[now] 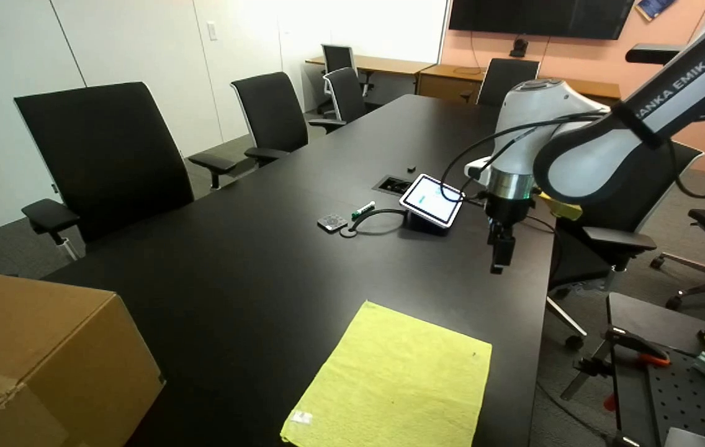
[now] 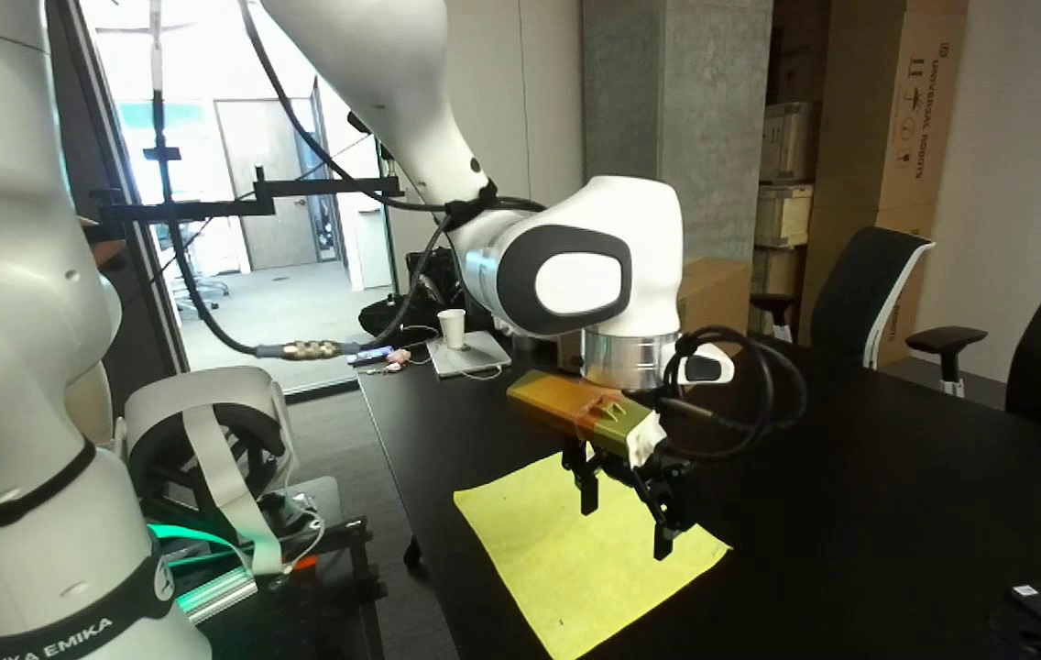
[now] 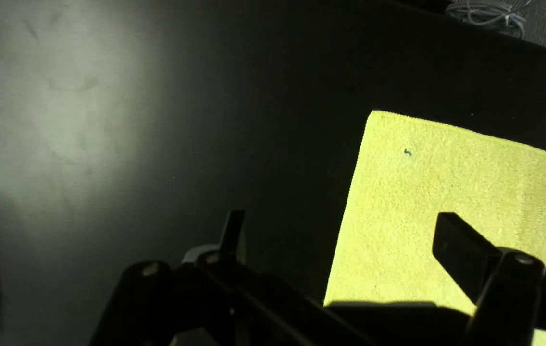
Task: Fold the cloth
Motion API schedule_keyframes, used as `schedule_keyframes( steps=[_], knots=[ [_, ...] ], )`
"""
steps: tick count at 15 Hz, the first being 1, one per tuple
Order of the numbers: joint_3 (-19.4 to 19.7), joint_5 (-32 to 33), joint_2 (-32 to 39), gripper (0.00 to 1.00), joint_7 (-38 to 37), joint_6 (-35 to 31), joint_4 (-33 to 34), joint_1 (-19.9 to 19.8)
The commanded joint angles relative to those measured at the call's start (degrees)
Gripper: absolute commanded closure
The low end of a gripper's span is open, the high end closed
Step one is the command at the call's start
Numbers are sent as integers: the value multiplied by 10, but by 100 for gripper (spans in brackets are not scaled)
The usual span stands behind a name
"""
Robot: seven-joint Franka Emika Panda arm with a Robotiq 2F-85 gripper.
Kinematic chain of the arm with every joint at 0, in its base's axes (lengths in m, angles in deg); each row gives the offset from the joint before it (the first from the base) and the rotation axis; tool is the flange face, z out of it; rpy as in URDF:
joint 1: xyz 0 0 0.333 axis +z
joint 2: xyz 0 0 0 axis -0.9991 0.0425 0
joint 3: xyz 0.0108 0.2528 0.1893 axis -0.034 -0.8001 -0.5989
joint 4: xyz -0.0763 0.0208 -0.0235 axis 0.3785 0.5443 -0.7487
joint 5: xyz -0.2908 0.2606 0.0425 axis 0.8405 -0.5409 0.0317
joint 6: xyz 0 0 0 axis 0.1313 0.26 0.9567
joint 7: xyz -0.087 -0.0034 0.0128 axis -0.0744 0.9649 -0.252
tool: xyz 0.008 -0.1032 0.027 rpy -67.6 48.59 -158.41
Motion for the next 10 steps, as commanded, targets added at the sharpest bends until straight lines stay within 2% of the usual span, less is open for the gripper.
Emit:
schedule_keyframes(
  steps=[1,5,8,10],
  knots=[
    [-22,-5,67,0,-37,-95,6,-3],
    [-33,-5,118,0,-86,-166,6,1],
    [-15,10,165,0,-135,-220,14,21],
    [-18,3,187,0,-145,-233,17,23]
  ],
)
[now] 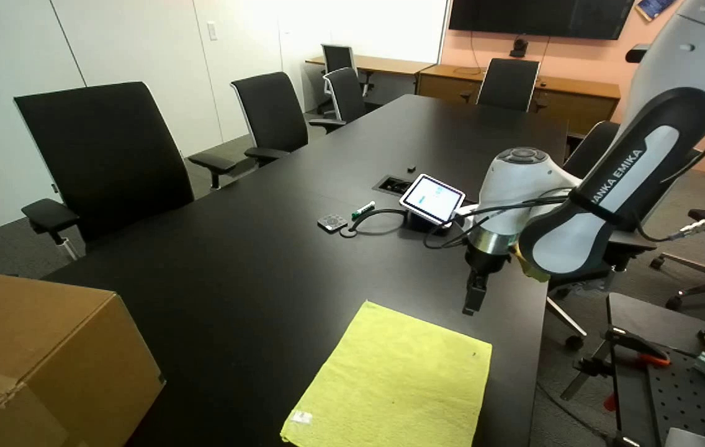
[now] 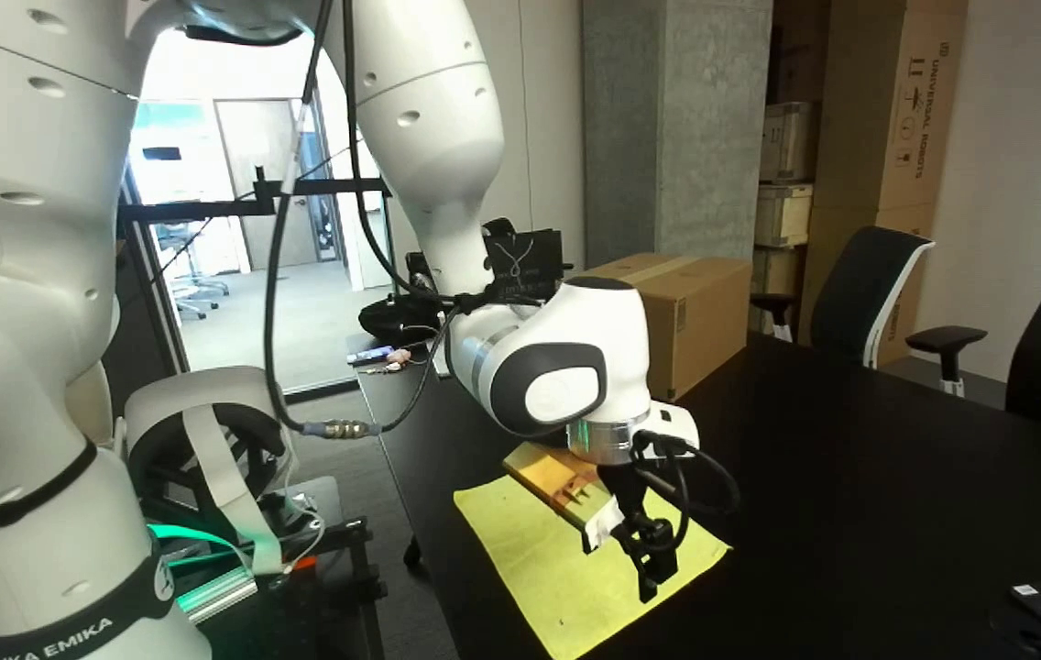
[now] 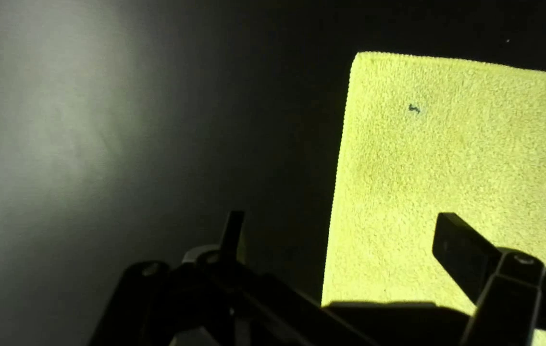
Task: Fold the cloth
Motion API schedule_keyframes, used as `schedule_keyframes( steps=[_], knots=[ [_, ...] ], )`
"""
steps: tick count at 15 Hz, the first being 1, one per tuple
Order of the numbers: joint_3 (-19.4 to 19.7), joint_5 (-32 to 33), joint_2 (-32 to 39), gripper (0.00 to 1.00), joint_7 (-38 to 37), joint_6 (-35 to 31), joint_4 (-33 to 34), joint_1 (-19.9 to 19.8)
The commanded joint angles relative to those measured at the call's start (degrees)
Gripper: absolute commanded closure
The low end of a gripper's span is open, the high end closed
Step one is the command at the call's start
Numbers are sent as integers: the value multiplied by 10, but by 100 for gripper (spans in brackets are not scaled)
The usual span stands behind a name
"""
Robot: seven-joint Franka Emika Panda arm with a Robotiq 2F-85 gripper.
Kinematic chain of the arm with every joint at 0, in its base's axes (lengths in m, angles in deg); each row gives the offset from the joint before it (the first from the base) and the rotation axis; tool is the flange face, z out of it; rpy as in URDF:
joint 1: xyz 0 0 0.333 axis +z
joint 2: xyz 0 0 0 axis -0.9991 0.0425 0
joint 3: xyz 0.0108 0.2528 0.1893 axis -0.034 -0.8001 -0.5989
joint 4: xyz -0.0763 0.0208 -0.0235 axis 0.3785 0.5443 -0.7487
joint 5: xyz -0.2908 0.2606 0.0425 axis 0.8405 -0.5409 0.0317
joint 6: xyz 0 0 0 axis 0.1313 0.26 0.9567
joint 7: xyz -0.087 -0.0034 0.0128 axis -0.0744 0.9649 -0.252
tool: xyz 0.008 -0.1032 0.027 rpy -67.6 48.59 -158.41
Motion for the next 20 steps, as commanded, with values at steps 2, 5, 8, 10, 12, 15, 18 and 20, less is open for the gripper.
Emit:
schedule_keyframes(
  steps=[2,5,8,10,12,15,18,20],
  knots=[
    [37,13,69,0,-62,-72,20,43],
    [44,1,106,0,-77,-80,31,61],
    [43,0,131,0,-80,-79,38,71],
    [32,-1,143,0,-74,-74,42,63],
    [29,1,154,0,-69,-76,47,61],
    [-10,0,156,0,-41,-67,50,21],
    [-43,1,168,0,-19,-71,63,-8],
    [-37,4,185,0,-17,-78,77,-4]
  ],
)
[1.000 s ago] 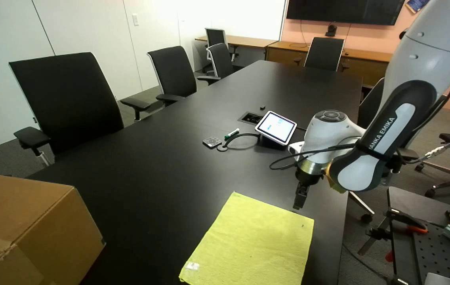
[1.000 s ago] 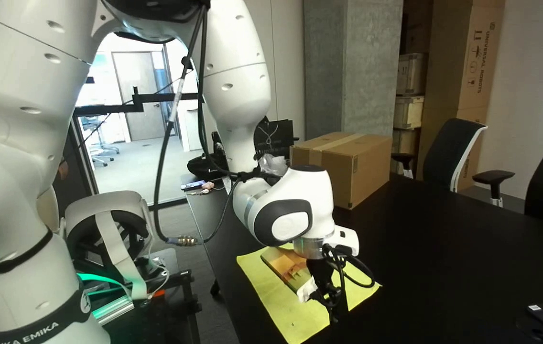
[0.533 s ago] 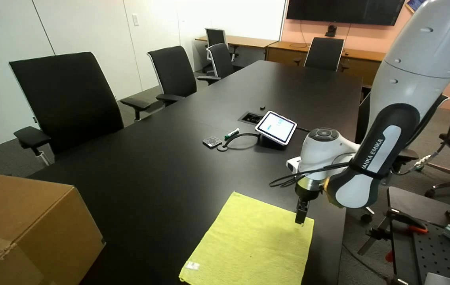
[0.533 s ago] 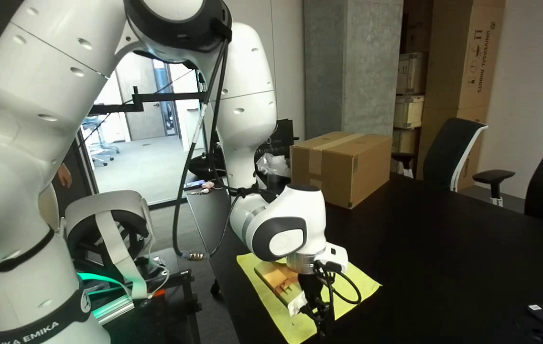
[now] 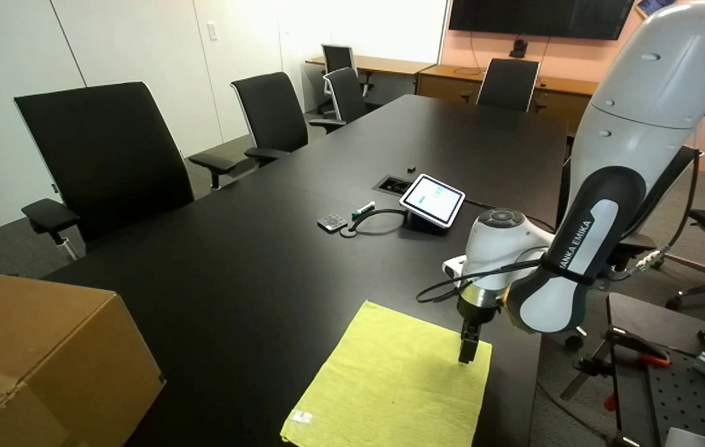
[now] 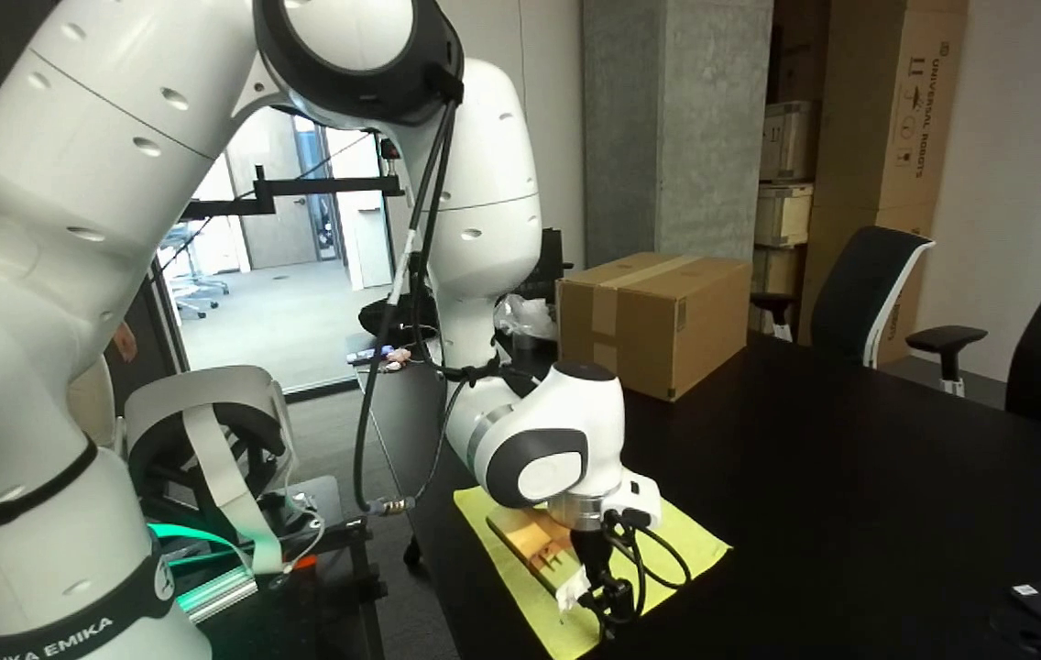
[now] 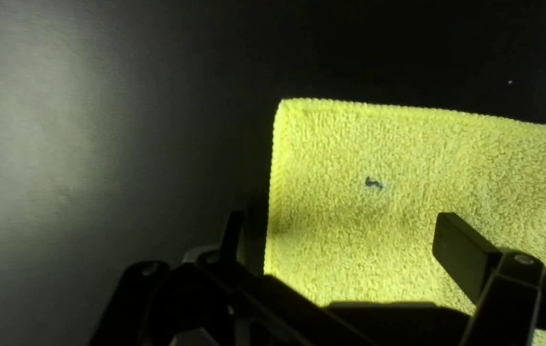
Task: Fold the cloth
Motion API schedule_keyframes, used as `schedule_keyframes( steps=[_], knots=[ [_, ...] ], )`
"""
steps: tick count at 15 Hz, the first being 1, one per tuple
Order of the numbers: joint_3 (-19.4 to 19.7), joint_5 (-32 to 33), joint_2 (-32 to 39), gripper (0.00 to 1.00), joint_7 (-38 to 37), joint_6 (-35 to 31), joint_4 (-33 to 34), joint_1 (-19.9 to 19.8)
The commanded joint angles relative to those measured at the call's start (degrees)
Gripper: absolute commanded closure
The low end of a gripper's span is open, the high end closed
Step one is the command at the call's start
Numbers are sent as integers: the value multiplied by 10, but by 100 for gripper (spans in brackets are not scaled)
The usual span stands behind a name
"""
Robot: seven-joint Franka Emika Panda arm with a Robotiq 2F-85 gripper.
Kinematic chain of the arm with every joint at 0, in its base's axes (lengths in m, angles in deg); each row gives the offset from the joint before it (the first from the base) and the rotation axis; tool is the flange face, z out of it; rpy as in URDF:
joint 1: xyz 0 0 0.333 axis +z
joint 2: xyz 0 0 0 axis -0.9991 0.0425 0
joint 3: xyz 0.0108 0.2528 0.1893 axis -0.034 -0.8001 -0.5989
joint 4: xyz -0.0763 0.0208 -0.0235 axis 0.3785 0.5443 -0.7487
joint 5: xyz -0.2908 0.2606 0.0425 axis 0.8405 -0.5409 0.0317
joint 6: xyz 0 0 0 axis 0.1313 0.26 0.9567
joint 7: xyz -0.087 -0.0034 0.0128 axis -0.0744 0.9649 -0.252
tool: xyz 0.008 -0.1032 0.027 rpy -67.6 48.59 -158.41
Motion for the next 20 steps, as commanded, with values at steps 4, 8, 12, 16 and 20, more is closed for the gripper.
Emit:
schedule_keyframes(
  steps=[4,8,12,16,20],
  knots=[
    [10,5,47,0,19,-5,47,-3],
    [9,3,41,6,19,6,49,-5],
    [24,6,26,48,16,28,49,5],
    [54,12,8,80,8,74,51,22],
    [76,25,-15,97,6,126,44,31]
  ],
)
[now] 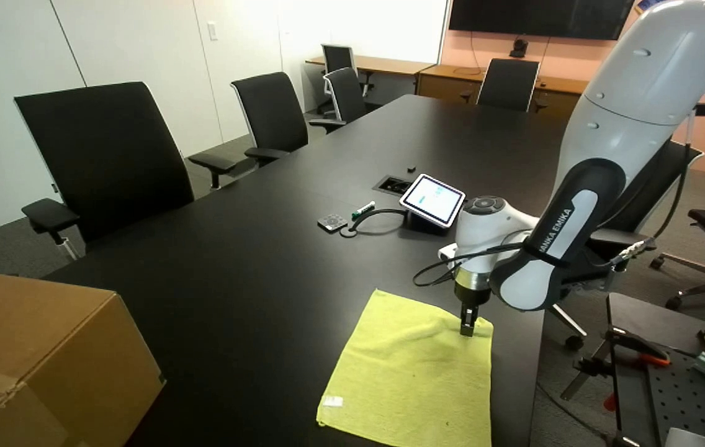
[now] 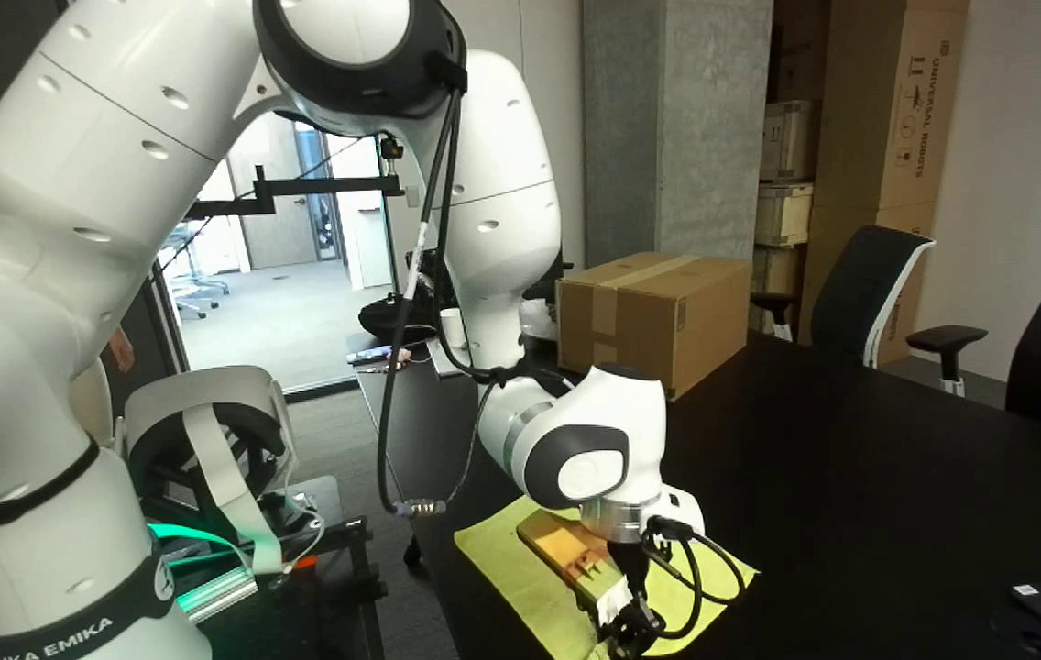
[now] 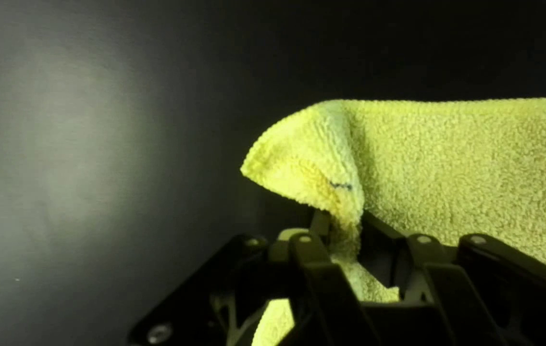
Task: Fold the cloth
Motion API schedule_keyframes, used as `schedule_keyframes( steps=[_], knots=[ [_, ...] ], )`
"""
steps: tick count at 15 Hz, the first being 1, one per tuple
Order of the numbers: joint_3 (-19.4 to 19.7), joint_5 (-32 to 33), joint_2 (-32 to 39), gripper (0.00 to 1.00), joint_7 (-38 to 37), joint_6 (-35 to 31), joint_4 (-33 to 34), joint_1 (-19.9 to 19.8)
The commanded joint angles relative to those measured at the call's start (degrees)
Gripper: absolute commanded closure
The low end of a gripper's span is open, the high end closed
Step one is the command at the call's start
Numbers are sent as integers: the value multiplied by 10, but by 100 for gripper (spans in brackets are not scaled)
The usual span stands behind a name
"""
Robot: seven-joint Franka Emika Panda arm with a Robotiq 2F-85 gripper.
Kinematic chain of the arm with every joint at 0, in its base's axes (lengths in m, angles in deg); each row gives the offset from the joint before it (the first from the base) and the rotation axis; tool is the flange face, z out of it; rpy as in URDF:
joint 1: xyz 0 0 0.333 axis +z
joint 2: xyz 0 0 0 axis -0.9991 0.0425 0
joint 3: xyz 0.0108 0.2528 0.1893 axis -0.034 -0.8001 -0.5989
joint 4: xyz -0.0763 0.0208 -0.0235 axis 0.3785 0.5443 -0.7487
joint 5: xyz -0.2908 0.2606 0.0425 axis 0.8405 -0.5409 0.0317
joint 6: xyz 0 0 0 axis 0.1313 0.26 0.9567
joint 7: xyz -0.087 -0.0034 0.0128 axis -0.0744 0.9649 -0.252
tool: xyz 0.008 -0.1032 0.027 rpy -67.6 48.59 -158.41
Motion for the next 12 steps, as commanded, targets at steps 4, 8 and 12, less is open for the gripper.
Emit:
schedule_keyframes(
  steps=[4,8,12],
  knots=[
    [36,39,-40,93,-7,80,-9,16],
    [52,69,-59,93,-16,93,-4,26],
    [58,87,-76,93,-24,102,18,32]
  ],
)
